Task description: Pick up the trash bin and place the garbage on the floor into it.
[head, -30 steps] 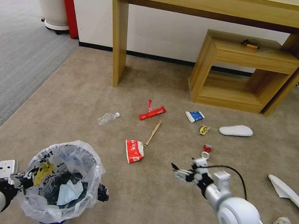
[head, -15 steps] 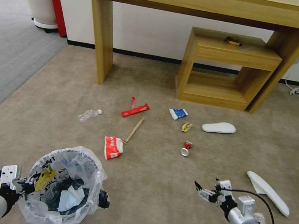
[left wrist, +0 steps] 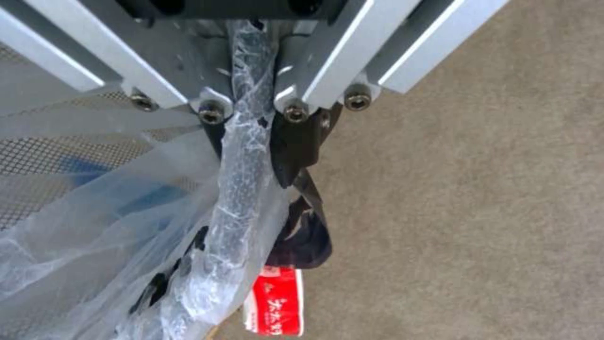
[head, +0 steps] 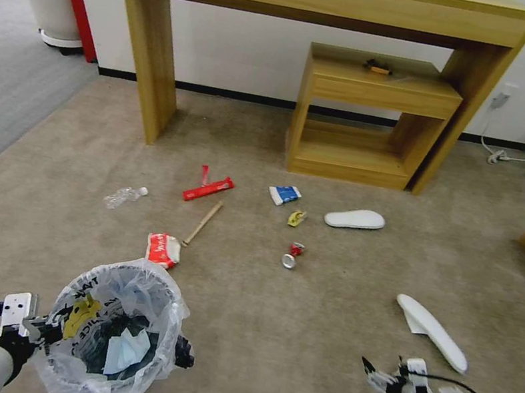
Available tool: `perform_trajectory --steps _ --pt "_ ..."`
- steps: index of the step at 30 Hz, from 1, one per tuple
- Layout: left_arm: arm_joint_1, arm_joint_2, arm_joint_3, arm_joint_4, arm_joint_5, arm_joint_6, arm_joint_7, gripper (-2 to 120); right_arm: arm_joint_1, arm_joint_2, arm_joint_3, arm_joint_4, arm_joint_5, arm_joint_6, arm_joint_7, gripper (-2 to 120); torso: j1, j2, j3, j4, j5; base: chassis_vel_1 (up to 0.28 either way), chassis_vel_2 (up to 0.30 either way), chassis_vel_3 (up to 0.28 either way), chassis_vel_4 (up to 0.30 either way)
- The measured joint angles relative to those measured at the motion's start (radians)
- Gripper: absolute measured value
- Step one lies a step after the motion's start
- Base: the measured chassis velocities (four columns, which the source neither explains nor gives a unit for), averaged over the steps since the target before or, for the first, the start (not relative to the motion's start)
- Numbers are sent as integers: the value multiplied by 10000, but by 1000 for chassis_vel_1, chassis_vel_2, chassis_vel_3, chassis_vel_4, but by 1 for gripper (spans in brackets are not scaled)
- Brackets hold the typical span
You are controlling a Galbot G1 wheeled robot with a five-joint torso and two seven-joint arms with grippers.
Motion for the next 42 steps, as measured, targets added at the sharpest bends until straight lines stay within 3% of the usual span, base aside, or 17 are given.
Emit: perform_trajectory --steps 5,16,34,39,42 --pt "-30 -2 155 -35 56 0 4 1 493 149 31 -1276 149 284 -142 100 0 0 0 -3 -11 -29 -25 39 19" --pt "-34 7 348 -151 170 1 -6 1 1682 525 -240 -2728 565 204 -332 97 0 -1 0 0 -9 0 0 0 0" --pt "-36 33 335 -126 168 1 9 1 2344 840 -314 -3887 210 725 -300 32 0 -1 0 0 -9 0 0 0 0" --pt "-36 35 338 -137 165 1 11 1 2385 892 -297 -3839 -116 1006 -242 17 0 -1 0 0 -5 0 0 0 0" --pt "-57 25 340 -160 159 1 12 1 2345 802 -199 -2991 -353 1127 -263 3 0 -1 0 -1 -7 0 0 0 0"
